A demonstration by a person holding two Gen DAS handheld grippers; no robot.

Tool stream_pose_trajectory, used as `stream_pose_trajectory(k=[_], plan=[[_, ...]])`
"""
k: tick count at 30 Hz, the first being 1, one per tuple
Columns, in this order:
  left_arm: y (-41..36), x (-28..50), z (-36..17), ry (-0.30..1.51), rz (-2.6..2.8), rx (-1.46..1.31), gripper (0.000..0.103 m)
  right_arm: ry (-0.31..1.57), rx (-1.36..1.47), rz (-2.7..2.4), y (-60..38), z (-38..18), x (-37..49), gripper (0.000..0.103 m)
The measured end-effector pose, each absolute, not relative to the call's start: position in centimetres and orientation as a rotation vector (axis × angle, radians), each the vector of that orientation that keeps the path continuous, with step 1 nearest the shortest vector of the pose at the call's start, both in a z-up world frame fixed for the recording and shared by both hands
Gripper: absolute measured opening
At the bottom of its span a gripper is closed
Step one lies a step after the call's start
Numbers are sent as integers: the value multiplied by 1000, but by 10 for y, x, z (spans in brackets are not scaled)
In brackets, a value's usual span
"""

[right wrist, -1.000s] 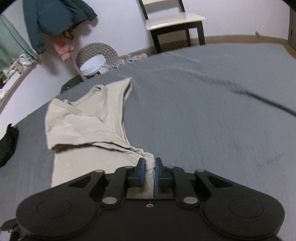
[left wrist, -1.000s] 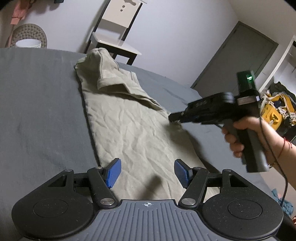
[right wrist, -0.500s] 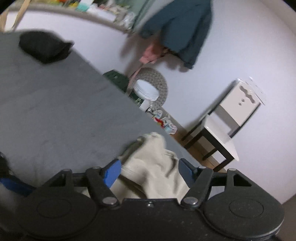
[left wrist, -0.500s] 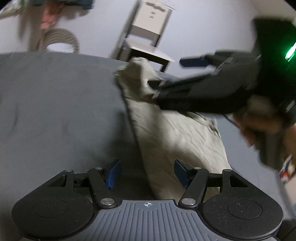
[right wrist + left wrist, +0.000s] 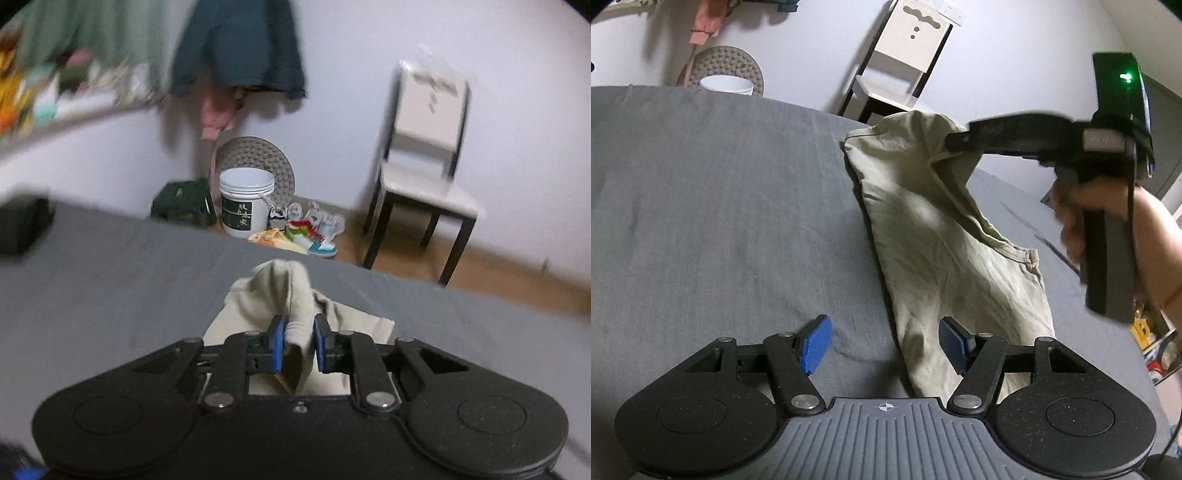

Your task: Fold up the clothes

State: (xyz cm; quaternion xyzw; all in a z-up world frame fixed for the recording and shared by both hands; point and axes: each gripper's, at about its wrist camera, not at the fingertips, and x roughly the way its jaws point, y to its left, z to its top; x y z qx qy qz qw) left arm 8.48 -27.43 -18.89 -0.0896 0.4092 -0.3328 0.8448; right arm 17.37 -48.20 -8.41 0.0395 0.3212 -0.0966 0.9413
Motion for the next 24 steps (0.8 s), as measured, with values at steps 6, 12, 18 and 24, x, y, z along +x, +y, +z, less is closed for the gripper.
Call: stream_pose_trajectory(k=[6, 12, 18, 24], plan=[[-275, 82, -192, 847, -724, -185, 64, 710, 263, -271, -538, -109, 190, 36], [-276, 84, -194, 833, -738, -183, 64, 666, 546, -316, -584, -121, 180, 62], [-279, 82, -192, 824, -744, -166, 64, 595, 649, -293, -583, -101, 160, 69], [-278, 80, -191, 827, -744, -169, 64, 726, 638, -276, -564, -100, 187, 57]])
